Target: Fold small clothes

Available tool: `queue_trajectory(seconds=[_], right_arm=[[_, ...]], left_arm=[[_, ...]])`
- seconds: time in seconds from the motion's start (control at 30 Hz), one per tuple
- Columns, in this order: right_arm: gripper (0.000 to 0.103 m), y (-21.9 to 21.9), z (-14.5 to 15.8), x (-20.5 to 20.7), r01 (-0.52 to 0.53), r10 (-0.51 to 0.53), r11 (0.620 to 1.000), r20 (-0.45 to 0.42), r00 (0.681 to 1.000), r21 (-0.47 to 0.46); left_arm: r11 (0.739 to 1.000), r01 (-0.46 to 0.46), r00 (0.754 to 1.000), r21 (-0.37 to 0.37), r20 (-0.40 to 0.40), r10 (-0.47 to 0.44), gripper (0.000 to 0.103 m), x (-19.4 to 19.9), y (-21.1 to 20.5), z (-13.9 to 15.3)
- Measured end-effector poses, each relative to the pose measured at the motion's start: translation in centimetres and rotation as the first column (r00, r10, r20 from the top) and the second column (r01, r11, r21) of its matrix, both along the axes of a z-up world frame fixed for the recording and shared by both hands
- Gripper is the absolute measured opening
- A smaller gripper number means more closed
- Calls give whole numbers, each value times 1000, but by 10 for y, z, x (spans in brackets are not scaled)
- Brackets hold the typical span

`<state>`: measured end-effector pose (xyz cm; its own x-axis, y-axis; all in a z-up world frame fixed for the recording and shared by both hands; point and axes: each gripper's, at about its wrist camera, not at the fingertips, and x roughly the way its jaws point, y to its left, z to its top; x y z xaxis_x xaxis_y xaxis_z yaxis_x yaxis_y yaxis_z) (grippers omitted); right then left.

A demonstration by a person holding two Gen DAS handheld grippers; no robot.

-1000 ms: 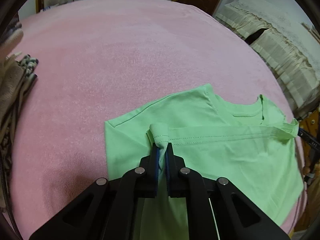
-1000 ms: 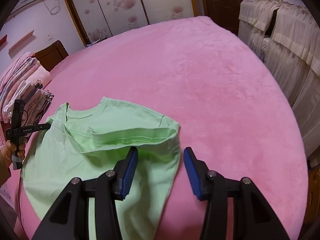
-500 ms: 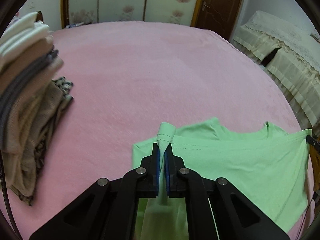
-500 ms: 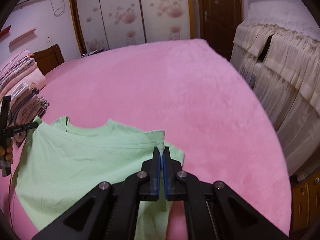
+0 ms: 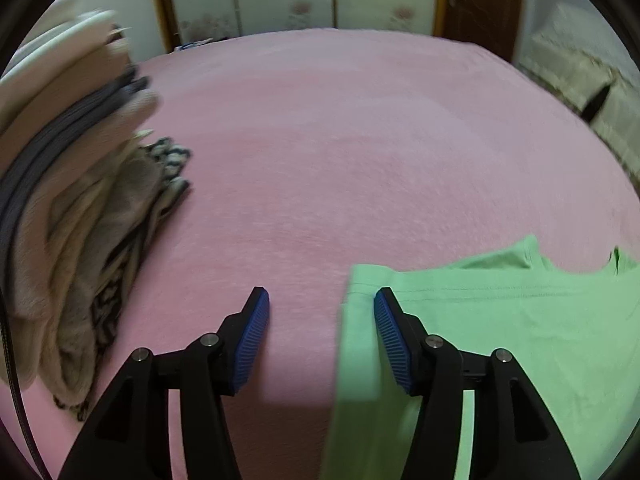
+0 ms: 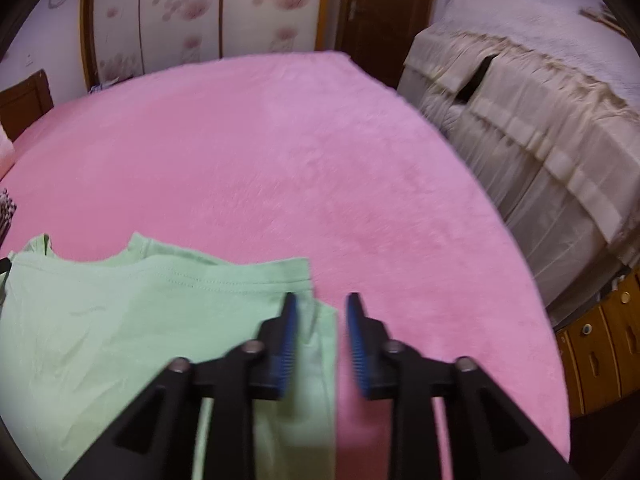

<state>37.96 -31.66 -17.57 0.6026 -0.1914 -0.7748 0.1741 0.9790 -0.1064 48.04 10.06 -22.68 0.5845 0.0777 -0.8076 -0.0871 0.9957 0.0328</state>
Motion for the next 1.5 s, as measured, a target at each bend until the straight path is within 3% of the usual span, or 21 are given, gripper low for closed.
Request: queue_trajectory(seconds=[0.2, 0.3, 0.53, 0.7, 0.9, 1.13, 1.27, 1.5], right_arm=[[35, -1, 27, -29, 10, -12, 999, 46, 999, 39], [35, 11, 37, -42, -4, 1, 997, 40, 999, 80], [35, 49, 60, -65, -32, 30, 978, 14, 999, 205], [35, 85, 76, -84, -73, 69, 980, 30, 997, 183], [35, 121, 91, -105, -114, 105, 972, 51, 993, 208], [35, 149, 107, -132, -152, 135, 964, 91, 987, 217], [35, 157, 111, -143, -157, 135, 962, 112, 985, 223], [35, 162, 95, -152, -147, 124, 960, 111, 986, 239]], left_arm=[[999, -37, 999, -15, 0, 37, 56, -30, 22, 20], [1000, -11, 1000, -6, -18, 10, 69, -51, 18, 30], [996, 85, 996, -41, -20, -86, 76, -100, -11, 66], [989, 115, 993, -94, 31, -112, 85, -142, -30, 93], [987, 149, 987, -65, 70, -144, 87, -186, -50, 114], [989, 130, 979, -67, 167, -117, 102, -229, -60, 141], [989, 109, 980, -103, 177, -89, 102, -245, -58, 140], [974, 56, 991, -218, 129, -28, 102, -264, -48, 103]])
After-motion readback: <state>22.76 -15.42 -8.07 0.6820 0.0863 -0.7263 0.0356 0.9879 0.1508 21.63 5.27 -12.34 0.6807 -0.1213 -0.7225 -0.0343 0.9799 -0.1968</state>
